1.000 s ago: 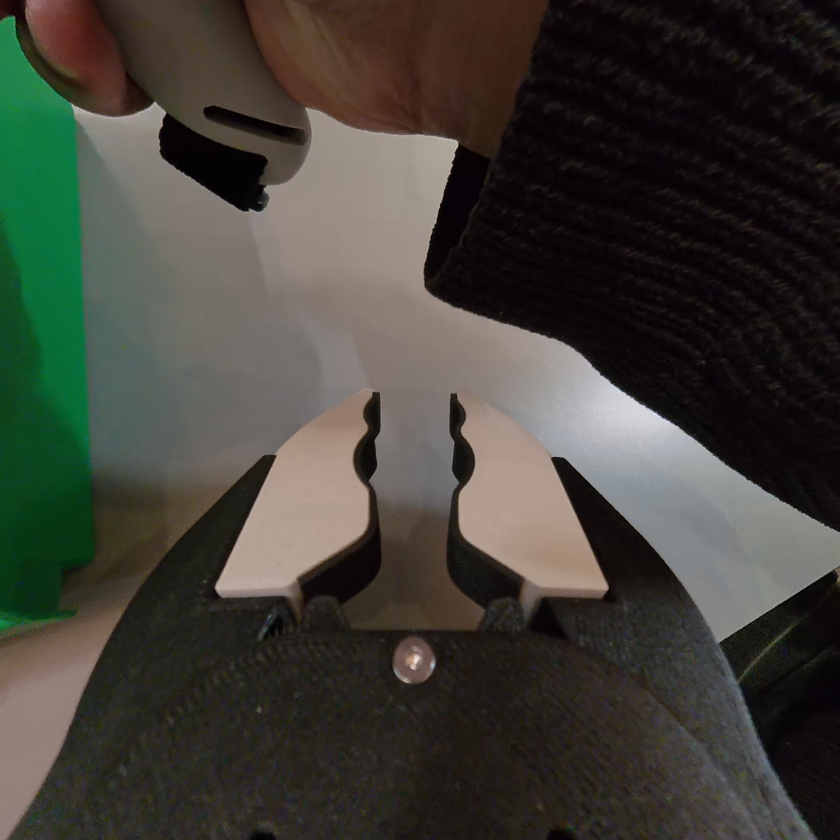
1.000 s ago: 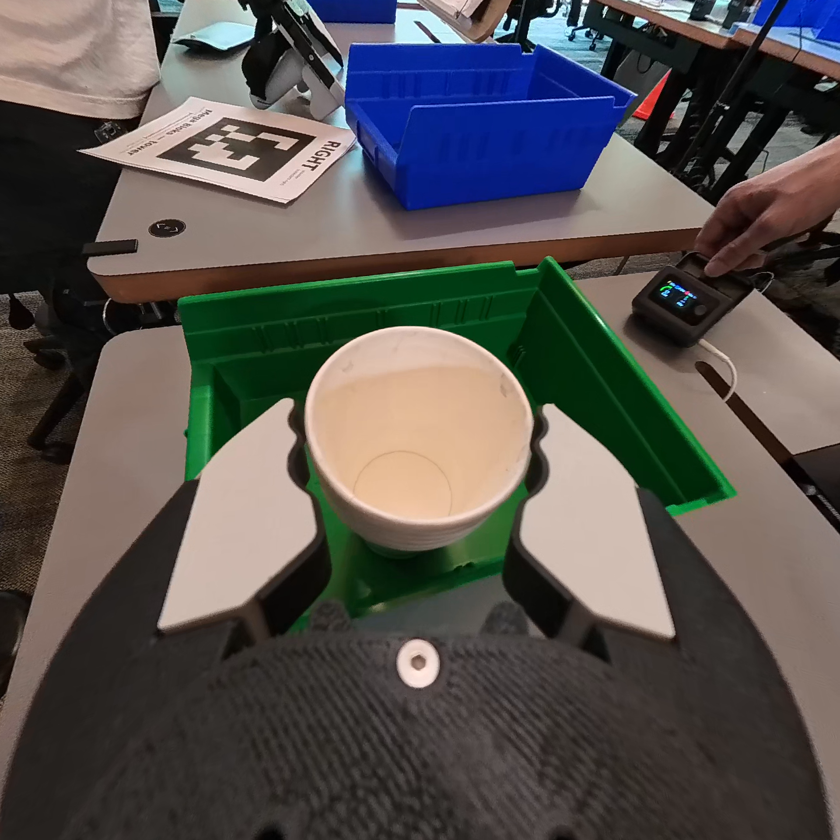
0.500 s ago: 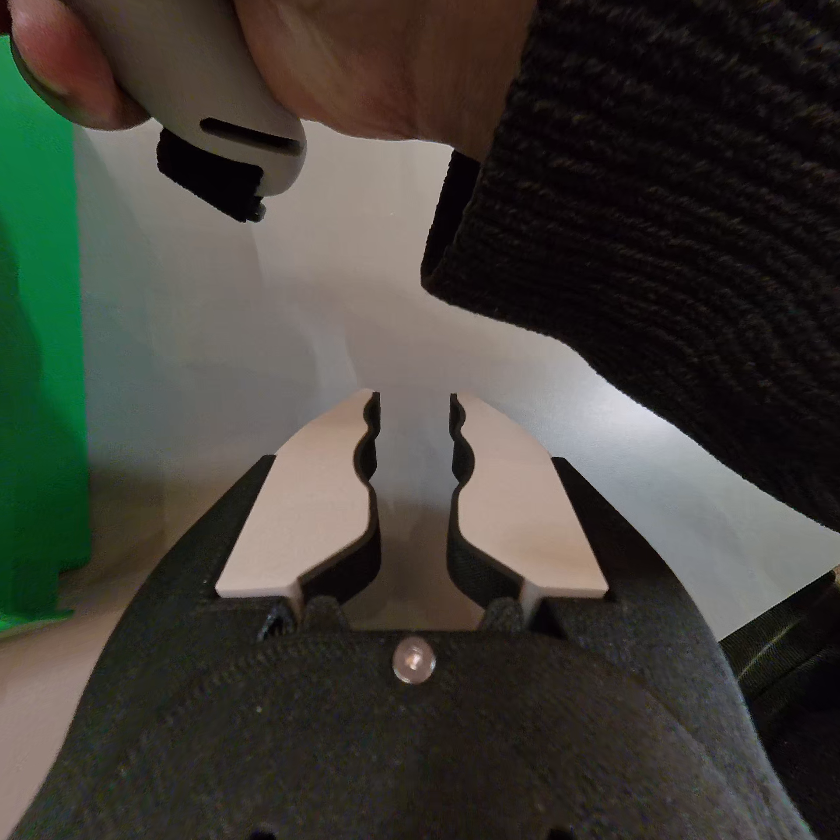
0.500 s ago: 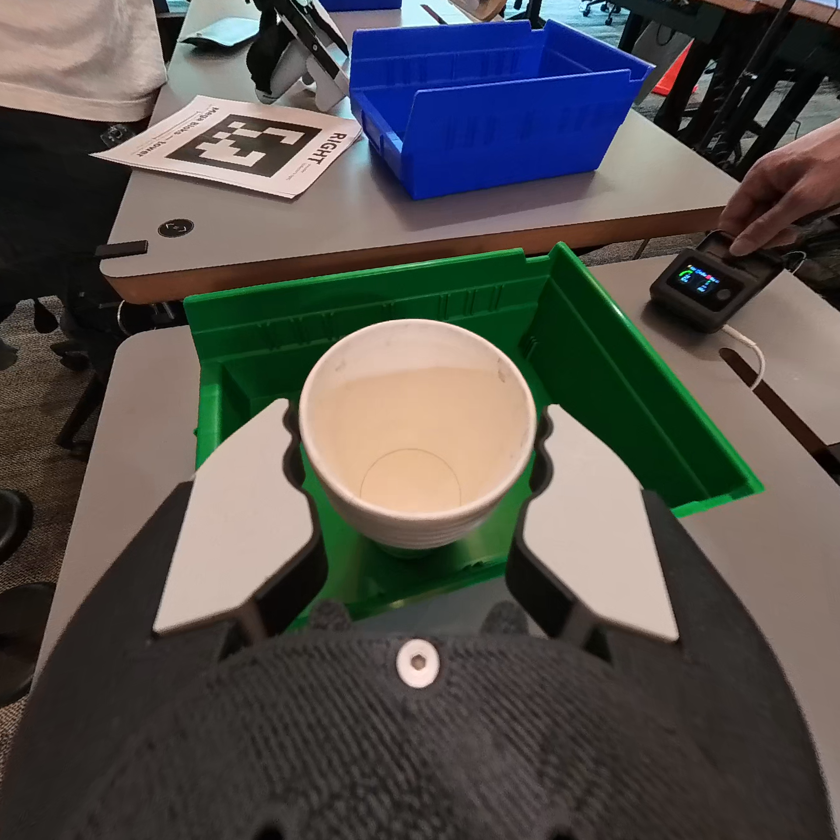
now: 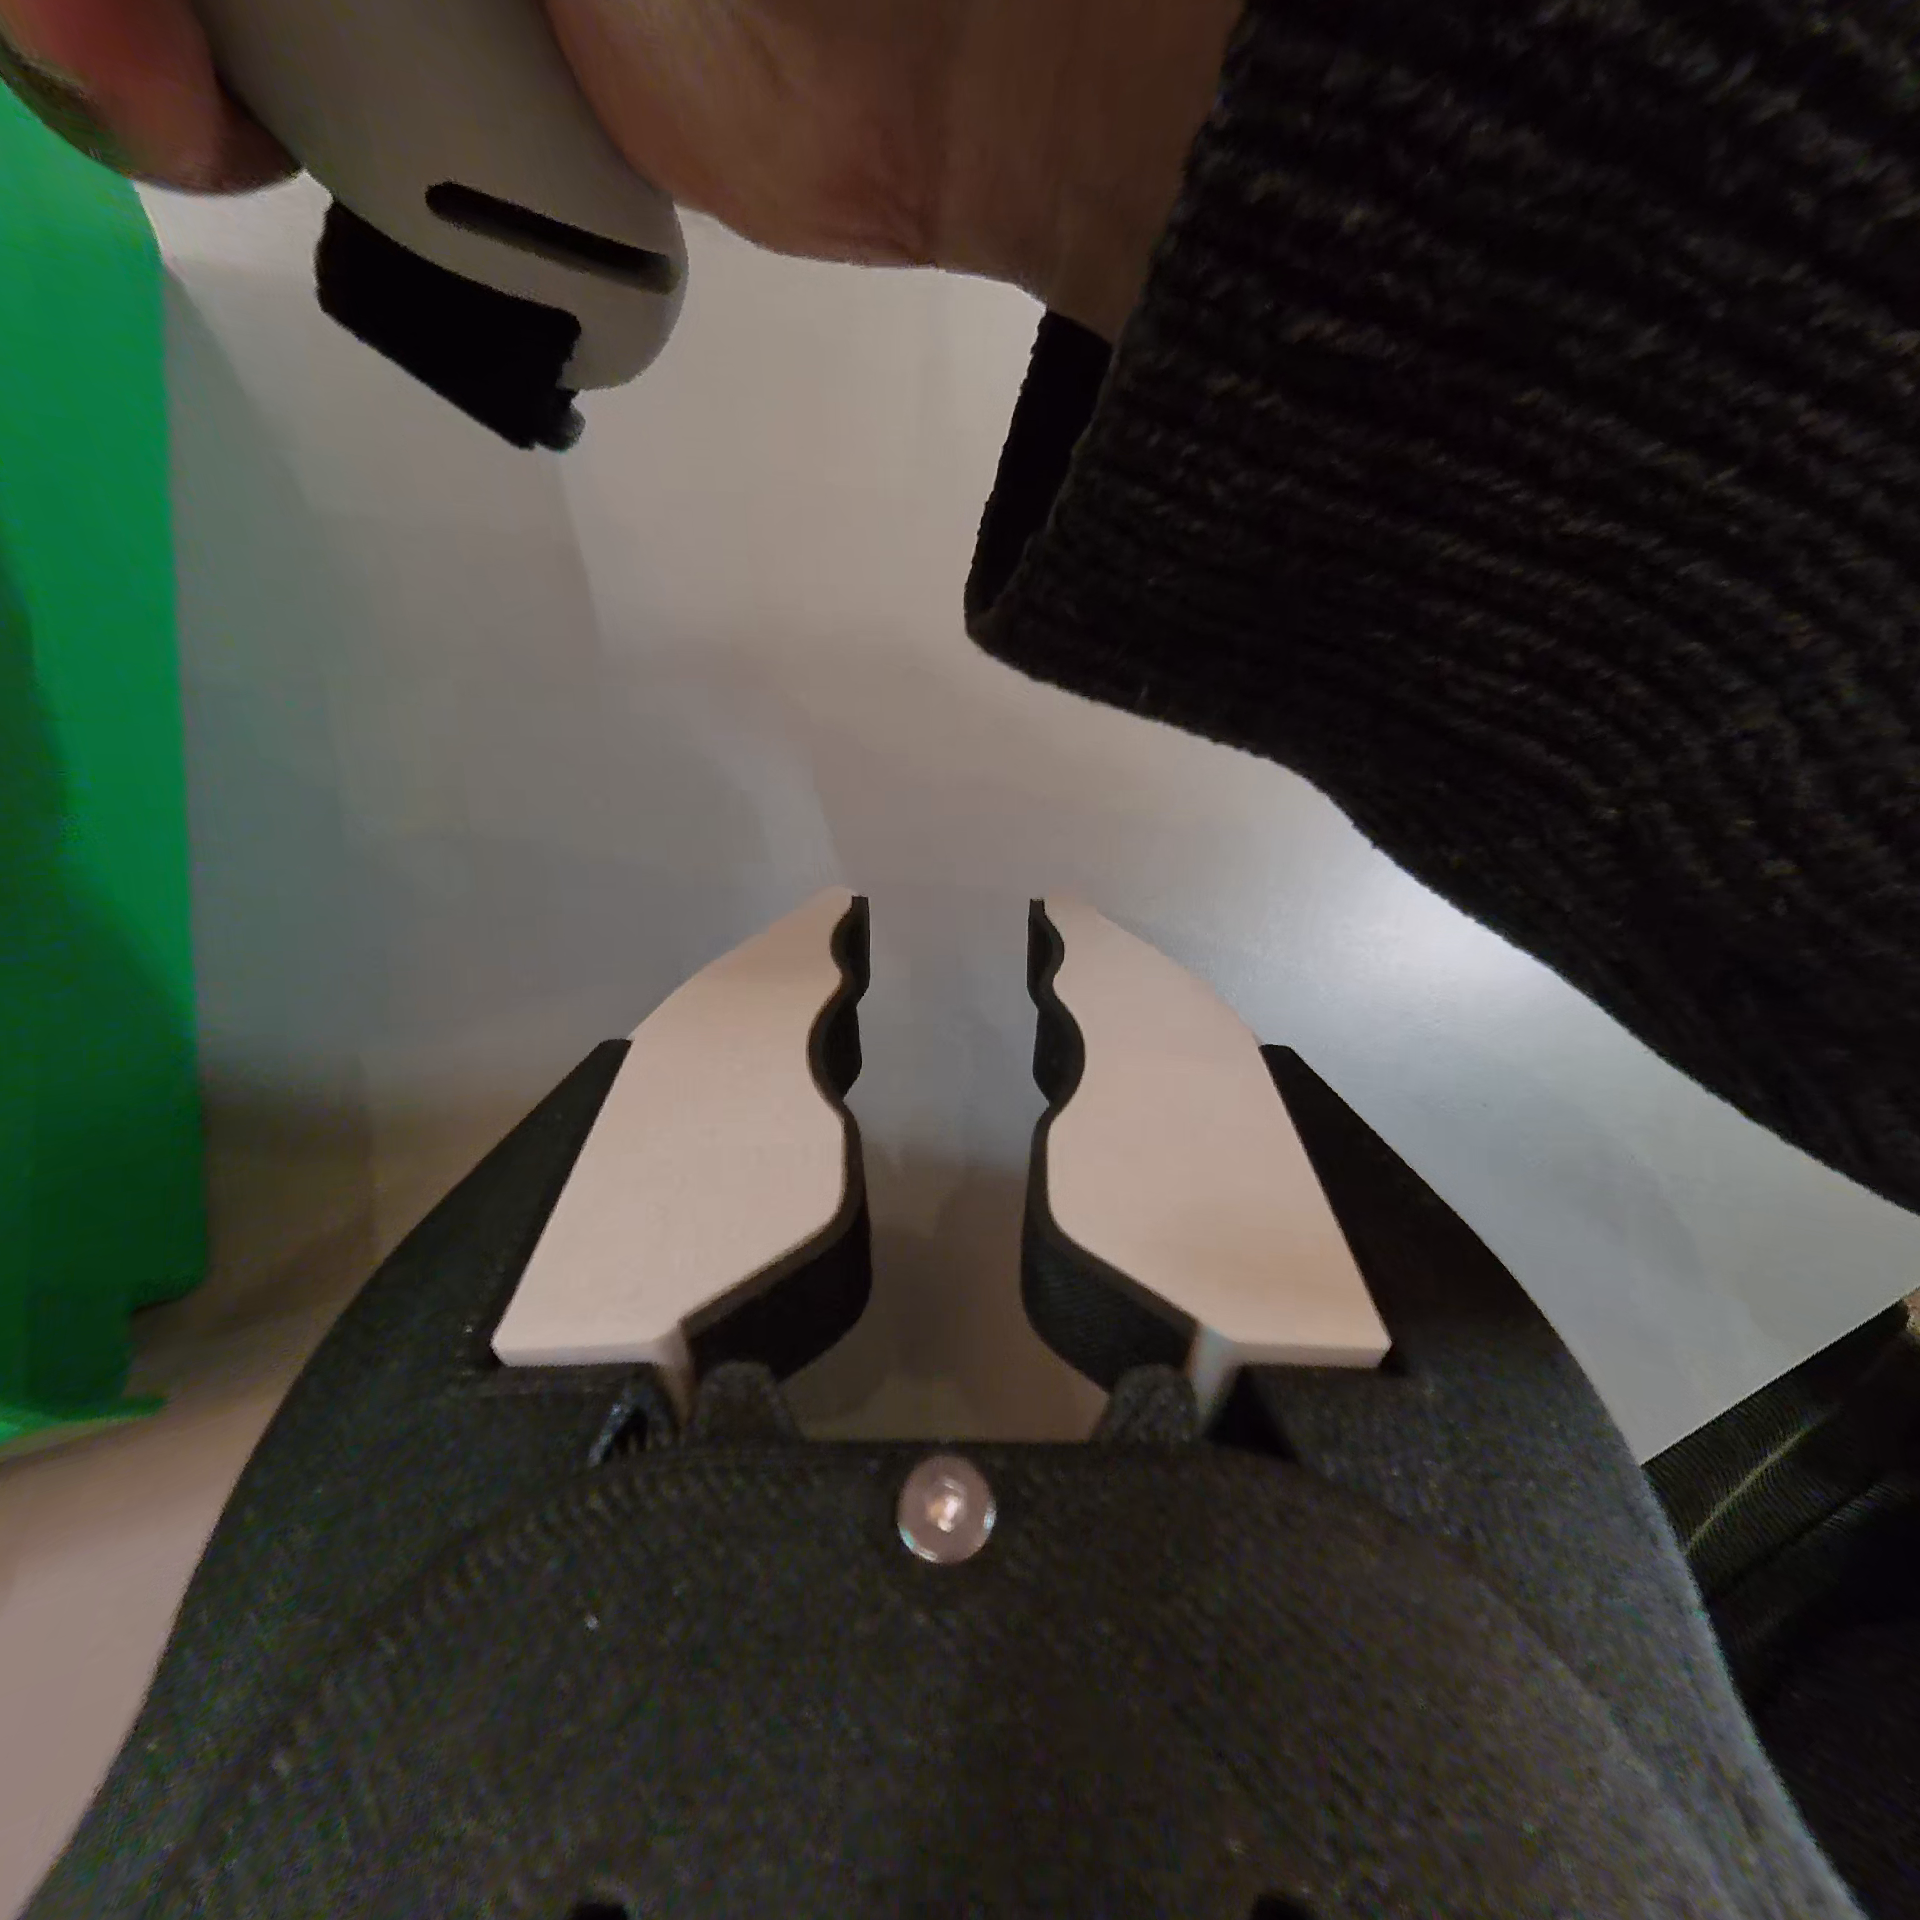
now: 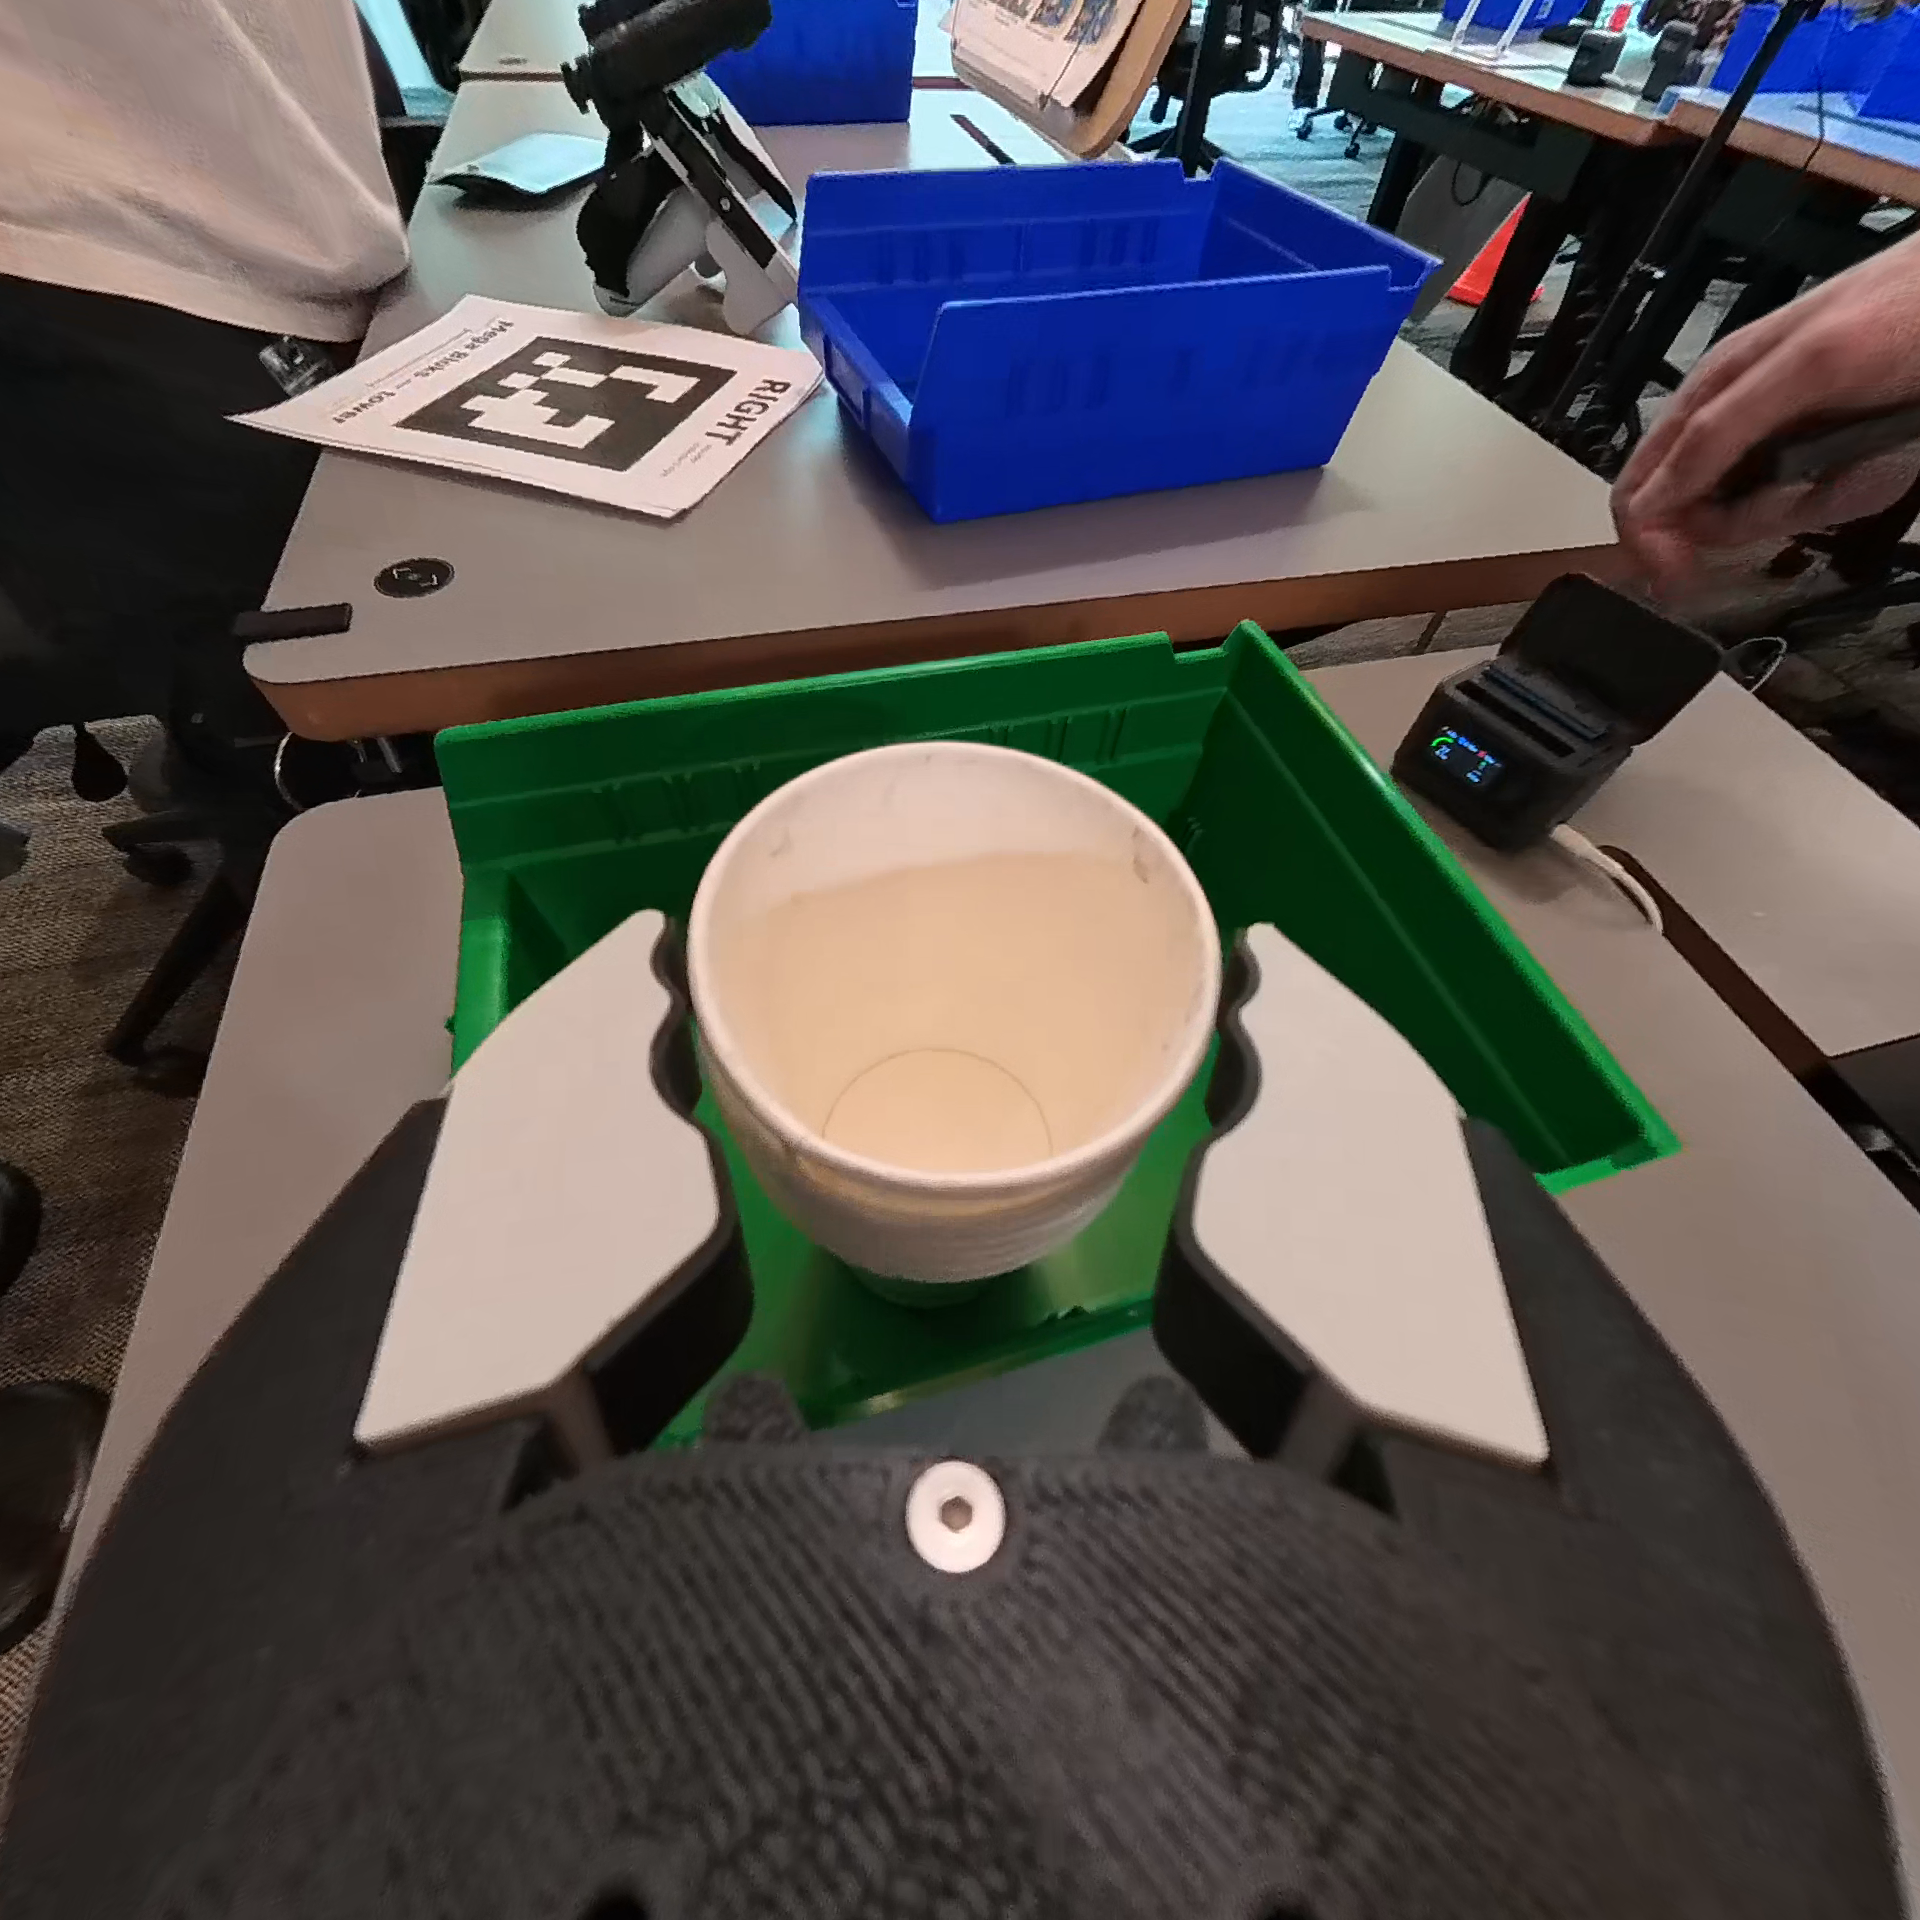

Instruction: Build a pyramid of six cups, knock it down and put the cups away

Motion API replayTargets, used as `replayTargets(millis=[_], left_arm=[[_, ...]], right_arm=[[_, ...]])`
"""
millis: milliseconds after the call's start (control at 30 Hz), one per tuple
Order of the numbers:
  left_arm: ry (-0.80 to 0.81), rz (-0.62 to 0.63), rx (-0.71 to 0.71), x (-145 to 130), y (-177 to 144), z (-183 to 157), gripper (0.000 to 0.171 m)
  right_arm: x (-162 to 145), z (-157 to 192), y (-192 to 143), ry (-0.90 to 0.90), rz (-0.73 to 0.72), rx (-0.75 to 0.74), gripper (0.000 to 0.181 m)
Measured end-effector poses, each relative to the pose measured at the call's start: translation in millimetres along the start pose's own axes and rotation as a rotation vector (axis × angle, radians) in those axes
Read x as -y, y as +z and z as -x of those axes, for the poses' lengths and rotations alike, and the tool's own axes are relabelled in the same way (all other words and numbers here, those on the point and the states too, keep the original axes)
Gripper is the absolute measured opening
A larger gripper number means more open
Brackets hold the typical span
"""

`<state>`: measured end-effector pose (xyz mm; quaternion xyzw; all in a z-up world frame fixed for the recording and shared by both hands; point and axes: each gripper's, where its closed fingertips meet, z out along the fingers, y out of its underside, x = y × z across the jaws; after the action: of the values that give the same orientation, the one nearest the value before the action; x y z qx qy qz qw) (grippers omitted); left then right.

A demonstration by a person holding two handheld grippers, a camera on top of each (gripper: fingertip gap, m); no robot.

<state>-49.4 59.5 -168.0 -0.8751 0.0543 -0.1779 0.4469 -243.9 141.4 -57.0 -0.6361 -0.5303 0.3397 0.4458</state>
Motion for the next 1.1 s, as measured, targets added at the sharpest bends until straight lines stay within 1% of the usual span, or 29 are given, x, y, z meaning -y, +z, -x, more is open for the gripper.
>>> replayTargets(millis=[600, 833, 1100], left_arm=[[0.01, 0.003, 0.003, -0.4, 1.5, -1.2, 0.03], [0.017, 0.004, -0.003, -0.6, 2.6, -3.7, 0.03], [0.042, -0.011, -0.009, 2.8, 3.8, -9.6, 0.03]], right_arm=[[28.6, -4.5, -17.8, -0.004, -0.073, -0.019, 0.098], [52.8, -11.5, -41.8, 0.003, -0.153, -0.037, 0.098], [79.2, -15.1, -83.4, -0.006, -0.247, -0.068, 0.098]])
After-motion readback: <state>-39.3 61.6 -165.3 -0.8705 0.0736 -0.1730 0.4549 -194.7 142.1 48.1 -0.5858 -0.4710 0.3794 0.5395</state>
